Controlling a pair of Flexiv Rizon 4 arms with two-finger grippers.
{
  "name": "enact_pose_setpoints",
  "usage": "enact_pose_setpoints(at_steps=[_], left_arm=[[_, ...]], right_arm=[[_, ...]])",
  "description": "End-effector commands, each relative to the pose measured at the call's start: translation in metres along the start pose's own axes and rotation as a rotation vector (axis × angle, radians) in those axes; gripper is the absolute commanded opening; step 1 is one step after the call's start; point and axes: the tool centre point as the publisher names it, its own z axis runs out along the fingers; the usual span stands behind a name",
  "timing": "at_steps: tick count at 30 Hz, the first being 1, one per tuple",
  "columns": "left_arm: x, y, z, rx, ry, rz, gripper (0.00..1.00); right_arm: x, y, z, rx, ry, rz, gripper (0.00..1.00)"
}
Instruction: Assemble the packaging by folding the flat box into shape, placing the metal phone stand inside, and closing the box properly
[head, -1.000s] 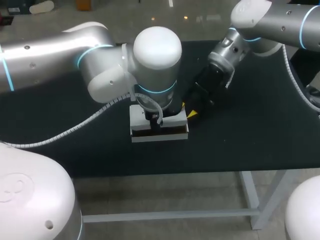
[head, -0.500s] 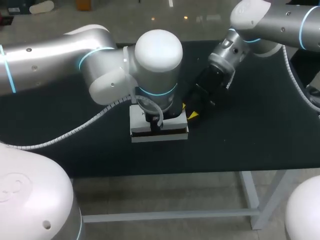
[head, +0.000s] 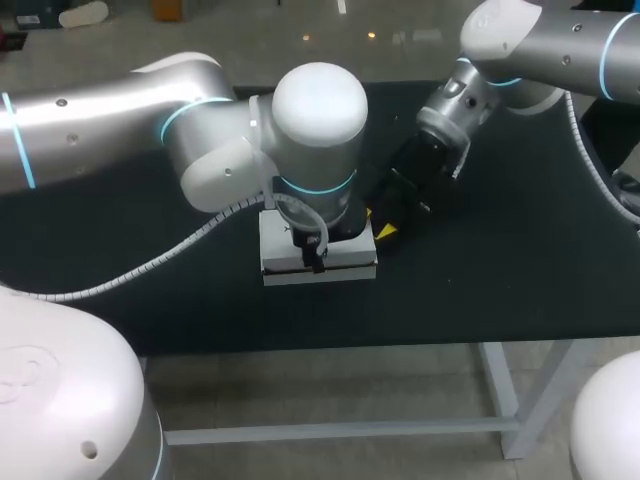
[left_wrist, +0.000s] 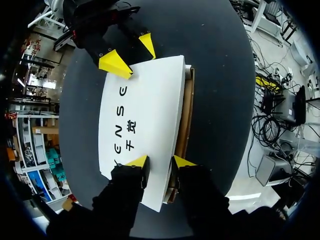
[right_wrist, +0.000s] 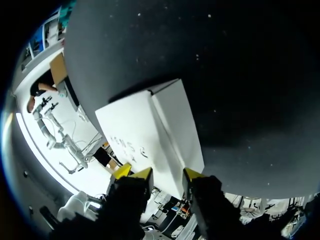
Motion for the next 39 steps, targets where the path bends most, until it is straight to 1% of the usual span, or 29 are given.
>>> enact_pose_setpoints(at_steps=[1, 10, 16, 20, 21, 22, 23, 33, 39], left_arm=[[0.001, -0.001, 0.002, -0.001, -0.001, -0.001, 0.35], [0.004, -0.001, 0.003, 0.004, 0.003, -0.004, 0.35], [0.005, -0.001, 0.003, 0.007, 0.006, -0.006, 0.33], [0.005, 0.0, 0.003, 0.011, 0.007, -0.006, 0.32], [0.005, 0.0, 0.003, 0.011, 0.007, -0.006, 0.32], [0.005, 0.0, 0.003, 0.011, 0.007, -0.006, 0.32], [0.005, 0.0, 0.003, 0.011, 0.007, -0.006, 0.32], [0.005, 0.0, 0.003, 0.012, 0.005, -0.002, 0.33], [0.005, -0.001, 0.004, 0.012, 0.009, -0.002, 0.33]], right_arm=[[-0.001, -0.002, 0.0, -0.006, 0.003, -0.001, 0.4], [0.0, -0.006, -0.001, -0.013, 0.003, -0.007, 0.4], [0.001, -0.01, -0.002, -0.021, 0.003, -0.012, 0.4], [0.001, -0.013, -0.004, -0.029, 0.006, -0.016, 0.36], [0.0, -0.014, -0.005, -0.037, 0.009, -0.018, 0.34], [0.0, -0.014, -0.005, -0.043, 0.011, -0.019, 0.29], [-0.001, -0.015, -0.006, -0.047, 0.012, -0.02, 0.0], [-0.002, -0.027, -0.012, -0.085, 0.028, -0.052, 0.0], [0.001, -0.038, -0.007, -0.118, 0.02, -0.115, 0.0]])
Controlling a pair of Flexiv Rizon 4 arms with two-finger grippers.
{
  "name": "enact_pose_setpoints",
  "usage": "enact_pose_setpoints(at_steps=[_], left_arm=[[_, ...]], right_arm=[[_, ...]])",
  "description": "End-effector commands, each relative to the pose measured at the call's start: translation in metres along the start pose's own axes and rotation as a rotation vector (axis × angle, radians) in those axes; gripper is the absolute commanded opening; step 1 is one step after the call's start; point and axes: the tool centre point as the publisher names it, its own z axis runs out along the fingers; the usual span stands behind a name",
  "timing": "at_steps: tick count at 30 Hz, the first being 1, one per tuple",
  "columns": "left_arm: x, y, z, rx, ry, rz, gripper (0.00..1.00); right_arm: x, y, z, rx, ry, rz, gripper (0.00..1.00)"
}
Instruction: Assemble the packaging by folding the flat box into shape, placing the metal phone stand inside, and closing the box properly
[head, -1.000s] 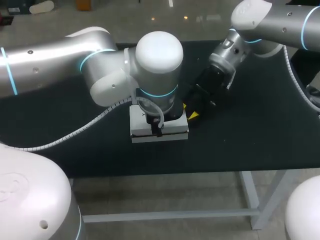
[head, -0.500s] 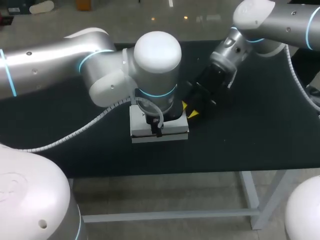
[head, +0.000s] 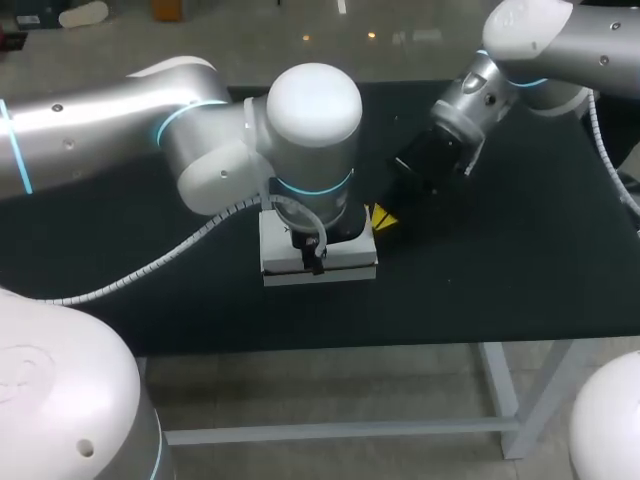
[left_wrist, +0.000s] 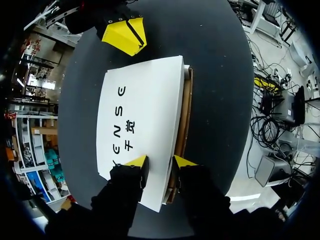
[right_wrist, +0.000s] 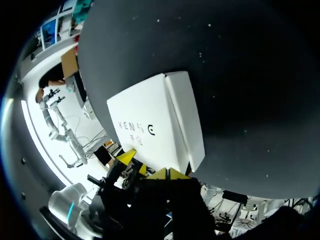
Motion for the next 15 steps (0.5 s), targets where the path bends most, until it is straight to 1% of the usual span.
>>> enact_pose_setpoints(at_steps=[1, 6, 15], left_arm=[[0.002, 0.0, 0.003, -0.002, -0.002, -0.002, 0.33], [0.002, 0.0, 0.002, -0.003, -0.003, -0.002, 0.33], [0.002, 0.001, 0.001, -0.006, -0.005, 0.0, 0.34]], right_arm=[[0.002, -0.015, 0.006, -0.063, -0.014, -0.04, 0.0], [0.004, -0.022, 0.012, -0.116, -0.038, -0.091, 0.0], [0.004, -0.026, 0.02, -0.129, -0.044, -0.143, 0.0]])
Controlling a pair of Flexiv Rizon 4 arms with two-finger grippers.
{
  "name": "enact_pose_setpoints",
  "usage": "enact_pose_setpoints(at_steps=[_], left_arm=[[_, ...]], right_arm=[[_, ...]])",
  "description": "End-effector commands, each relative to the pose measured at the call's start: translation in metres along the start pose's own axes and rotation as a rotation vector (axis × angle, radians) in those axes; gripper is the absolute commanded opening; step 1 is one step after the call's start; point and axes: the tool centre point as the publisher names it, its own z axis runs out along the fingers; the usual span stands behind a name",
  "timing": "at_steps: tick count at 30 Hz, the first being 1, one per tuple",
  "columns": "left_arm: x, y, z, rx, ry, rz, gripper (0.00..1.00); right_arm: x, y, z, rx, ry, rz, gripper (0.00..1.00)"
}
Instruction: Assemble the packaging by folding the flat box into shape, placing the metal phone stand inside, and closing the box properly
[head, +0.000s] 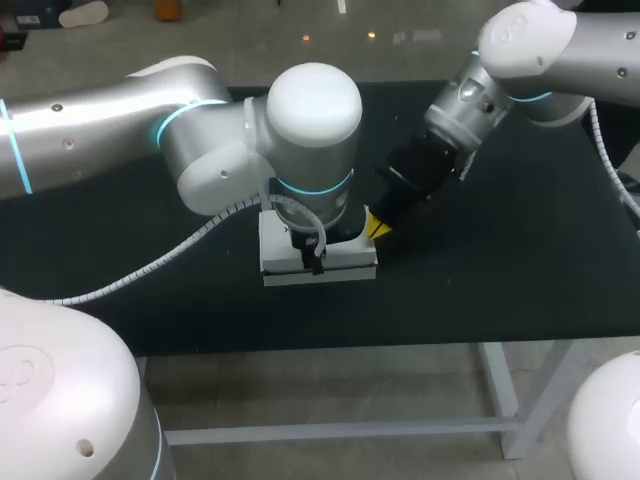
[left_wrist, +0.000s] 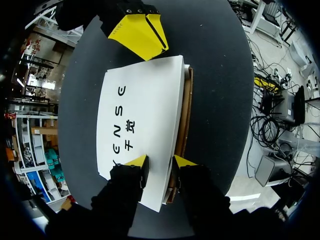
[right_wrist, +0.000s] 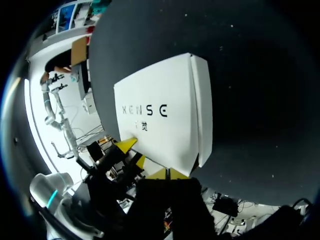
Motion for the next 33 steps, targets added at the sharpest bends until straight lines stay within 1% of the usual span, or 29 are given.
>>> enact_pose_setpoints(at_steps=[1, 5, 13, 27, 33], left_arm=[[0.002, 0.001, 0.001, -0.004, -0.004, -0.001, 0.34], [0.002, 0.001, 0.002, -0.003, -0.003, -0.001, 0.35], [0.001, 0.002, 0.003, 0.0, 0.002, -0.001, 0.34], [0.002, 0.002, 0.005, 0.0, 0.006, -0.005, 0.35], [0.003, 0.003, 0.005, 0.002, 0.009, -0.009, 0.34]], right_arm=[[0.0, -0.006, 0.004, -0.054, -0.008, -0.008, 0.0], [-0.001, -0.004, 0.01, -0.057, -0.025, -0.01, 0.0], [-0.006, 0.001, 0.015, -0.037, -0.024, -0.004, 0.0], [-0.012, 0.005, 0.018, -0.024, -0.022, 0.009, 0.0], [-0.015, 0.007, 0.02, -0.018, -0.021, 0.014, 0.0]])
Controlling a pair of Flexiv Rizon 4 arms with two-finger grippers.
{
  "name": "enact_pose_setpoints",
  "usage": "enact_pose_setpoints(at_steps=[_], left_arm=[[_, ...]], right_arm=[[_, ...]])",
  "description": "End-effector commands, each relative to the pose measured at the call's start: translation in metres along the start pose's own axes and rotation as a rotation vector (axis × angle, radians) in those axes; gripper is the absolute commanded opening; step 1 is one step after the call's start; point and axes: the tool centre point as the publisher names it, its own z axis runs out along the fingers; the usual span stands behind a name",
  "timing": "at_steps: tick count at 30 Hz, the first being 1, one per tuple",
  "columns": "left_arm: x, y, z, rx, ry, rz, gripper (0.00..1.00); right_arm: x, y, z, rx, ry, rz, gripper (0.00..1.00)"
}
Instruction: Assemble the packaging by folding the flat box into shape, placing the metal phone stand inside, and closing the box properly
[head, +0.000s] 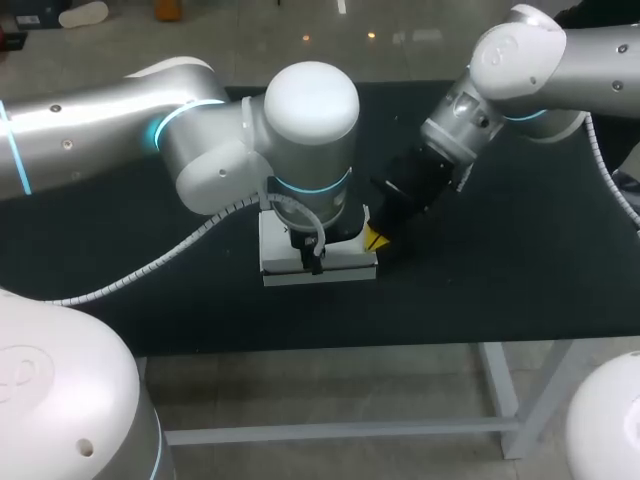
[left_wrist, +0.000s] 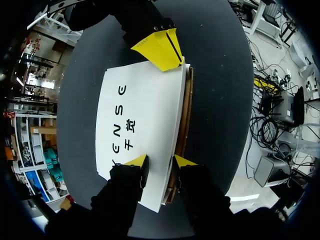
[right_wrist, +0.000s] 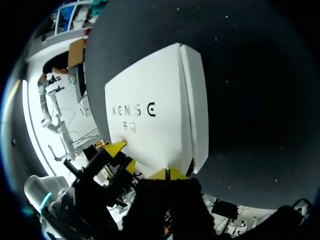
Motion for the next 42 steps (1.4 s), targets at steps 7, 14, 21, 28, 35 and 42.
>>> enact_pose_setpoints(at_steps=[7, 14, 21, 28, 35, 42], left_arm=[[0.004, 0.005, 0.002, 0.013, 0.001, 0.001, 0.36], [0.008, 0.021, -0.011, 0.107, -0.002, -0.004, 0.36], [0.011, 0.031, -0.029, 0.172, -0.033, 0.003, 0.36], [0.005, 0.042, -0.043, 0.267, -0.022, -0.025, 0.33], [-0.007, 0.046, -0.042, 0.318, 0.023, -0.082, 0.0], [-0.017, 0.046, -0.023, 0.335, 0.094, -0.132, 0.0]], right_arm=[[-0.004, 0.004, 0.002, 0.011, 0.005, 0.003, 0.0], [-0.004, 0.004, 0.001, 0.01, 0.005, 0.002, 0.0], [-0.004, 0.005, 0.003, 0.014, 0.006, 0.003, 0.0], [-0.001, 0.003, 0.002, 0.011, 0.003, -0.002, 0.0], [-0.001, 0.004, 0.004, 0.013, 0.003, -0.001, 0.0], [-0.001, 0.004, 0.005, 0.013, 0.004, -0.002, 0.0]])
